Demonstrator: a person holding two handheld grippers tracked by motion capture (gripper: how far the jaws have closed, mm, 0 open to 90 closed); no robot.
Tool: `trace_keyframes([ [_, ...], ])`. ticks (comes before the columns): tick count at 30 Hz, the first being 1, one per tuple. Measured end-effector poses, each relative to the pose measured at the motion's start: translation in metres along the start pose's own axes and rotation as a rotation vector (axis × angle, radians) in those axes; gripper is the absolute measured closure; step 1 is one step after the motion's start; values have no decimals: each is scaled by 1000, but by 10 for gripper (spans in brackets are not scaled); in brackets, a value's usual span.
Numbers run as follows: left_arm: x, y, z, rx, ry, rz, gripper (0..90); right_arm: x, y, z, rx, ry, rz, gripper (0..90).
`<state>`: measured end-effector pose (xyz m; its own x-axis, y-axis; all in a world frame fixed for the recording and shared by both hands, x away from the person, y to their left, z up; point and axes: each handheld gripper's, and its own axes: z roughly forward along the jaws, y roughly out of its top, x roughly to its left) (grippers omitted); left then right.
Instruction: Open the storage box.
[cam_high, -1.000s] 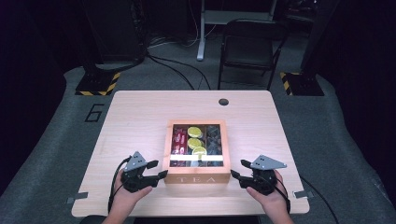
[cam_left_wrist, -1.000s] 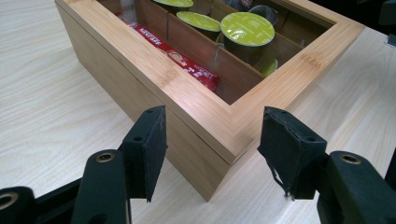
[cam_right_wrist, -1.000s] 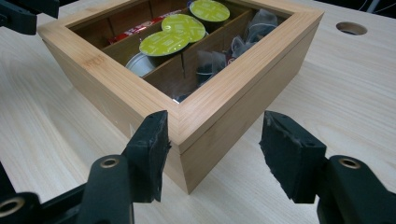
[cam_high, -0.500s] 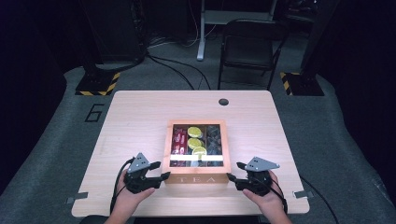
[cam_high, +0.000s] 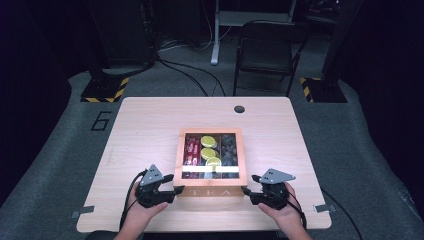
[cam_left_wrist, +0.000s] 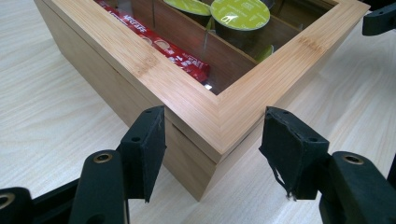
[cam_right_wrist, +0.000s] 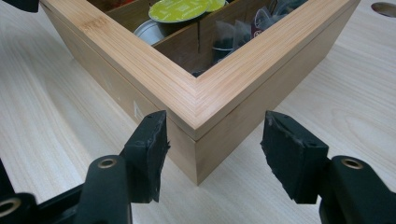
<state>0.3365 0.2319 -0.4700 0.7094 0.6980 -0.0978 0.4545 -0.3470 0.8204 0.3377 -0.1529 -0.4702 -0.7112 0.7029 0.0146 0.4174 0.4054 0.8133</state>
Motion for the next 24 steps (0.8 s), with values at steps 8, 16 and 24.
trace_keyframes([
  [8, -2, -2, 1, 20, 13, 17, 414, 2, 0, 5, 12, 20, -31, 465],
  [16, -2, -3, 2, 40, 24, 32, 431, 3, 0, 7, 18, 37, -41, 519],
  [24, -5, -4, 3, 44, 34, 35, 443, 3, 0, 9, 26, 43, -33, 523],
])
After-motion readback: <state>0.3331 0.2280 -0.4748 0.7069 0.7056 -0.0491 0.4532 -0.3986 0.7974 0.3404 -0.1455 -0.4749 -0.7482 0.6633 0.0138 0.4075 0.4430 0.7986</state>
